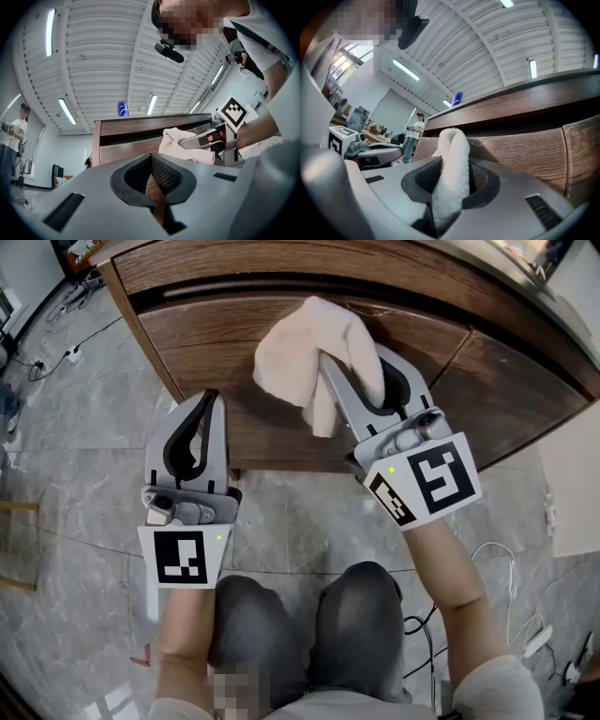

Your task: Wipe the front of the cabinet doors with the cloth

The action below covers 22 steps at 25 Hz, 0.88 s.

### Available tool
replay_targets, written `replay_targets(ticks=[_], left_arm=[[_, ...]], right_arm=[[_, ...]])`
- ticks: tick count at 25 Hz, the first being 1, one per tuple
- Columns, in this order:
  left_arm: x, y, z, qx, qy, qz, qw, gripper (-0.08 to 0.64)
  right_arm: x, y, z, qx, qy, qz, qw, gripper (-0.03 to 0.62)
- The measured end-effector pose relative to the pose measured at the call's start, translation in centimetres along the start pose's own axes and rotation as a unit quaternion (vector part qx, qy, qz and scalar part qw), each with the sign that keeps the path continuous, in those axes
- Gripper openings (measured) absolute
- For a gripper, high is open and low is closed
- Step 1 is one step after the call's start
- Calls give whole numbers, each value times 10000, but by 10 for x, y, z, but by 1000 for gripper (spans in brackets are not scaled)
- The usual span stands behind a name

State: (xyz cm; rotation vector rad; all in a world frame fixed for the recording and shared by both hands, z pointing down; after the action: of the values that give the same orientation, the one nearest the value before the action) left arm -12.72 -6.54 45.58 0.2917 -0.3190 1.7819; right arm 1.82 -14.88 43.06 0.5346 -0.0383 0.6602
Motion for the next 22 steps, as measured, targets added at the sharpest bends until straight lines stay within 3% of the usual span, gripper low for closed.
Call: replay_targets(ticks=[22], left_arm=[[-13,-32,6,-39,-22,330,9994,17]], right_arm=[[64,-62,17,197,381,740,9963,107]])
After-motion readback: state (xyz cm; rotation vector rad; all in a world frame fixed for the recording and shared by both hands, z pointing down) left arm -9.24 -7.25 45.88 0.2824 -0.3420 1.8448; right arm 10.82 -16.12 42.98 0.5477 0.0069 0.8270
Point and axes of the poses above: the fingertips, and each gripper's own axes: x backward along the fingers, y to its left, z out of its underside, the point moved 4 cm from there along x, backward along the fingers, and after that the axes turned 15 degrees about x, right-handed, at the moved point
